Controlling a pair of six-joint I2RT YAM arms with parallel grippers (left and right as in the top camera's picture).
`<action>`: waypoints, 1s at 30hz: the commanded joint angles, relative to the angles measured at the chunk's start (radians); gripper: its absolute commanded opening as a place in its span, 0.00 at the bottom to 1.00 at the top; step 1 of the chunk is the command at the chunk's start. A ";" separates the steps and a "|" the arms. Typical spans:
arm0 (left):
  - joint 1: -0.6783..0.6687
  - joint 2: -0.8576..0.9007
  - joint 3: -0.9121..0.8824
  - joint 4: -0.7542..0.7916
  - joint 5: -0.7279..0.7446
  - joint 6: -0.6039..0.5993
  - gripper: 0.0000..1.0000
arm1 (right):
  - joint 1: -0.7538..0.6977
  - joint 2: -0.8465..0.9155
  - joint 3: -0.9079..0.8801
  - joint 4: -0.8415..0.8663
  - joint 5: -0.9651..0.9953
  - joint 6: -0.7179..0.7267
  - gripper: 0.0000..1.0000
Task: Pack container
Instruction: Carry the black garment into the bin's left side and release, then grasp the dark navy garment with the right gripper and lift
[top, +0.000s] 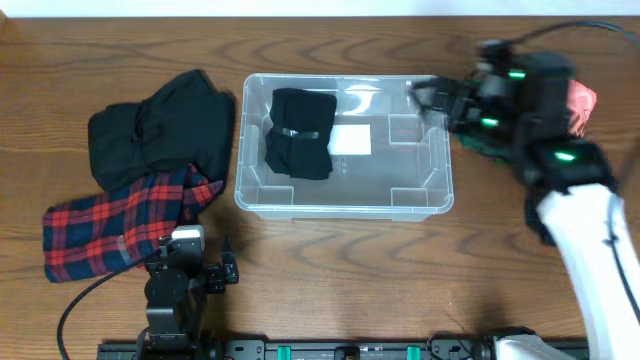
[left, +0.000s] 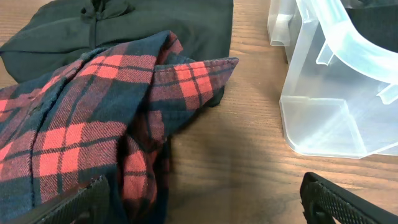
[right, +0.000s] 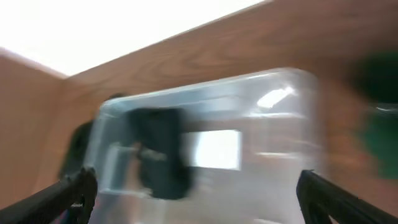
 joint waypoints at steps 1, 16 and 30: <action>0.005 -0.007 -0.012 0.005 -0.001 0.014 0.98 | -0.190 -0.008 0.003 -0.097 0.022 -0.077 0.99; 0.005 -0.007 -0.012 0.005 -0.001 0.014 0.98 | -0.806 0.378 0.003 -0.255 0.119 -0.220 0.99; 0.005 -0.007 -0.012 0.005 -0.001 0.014 0.98 | -0.851 0.709 0.003 -0.179 -0.057 -0.364 0.79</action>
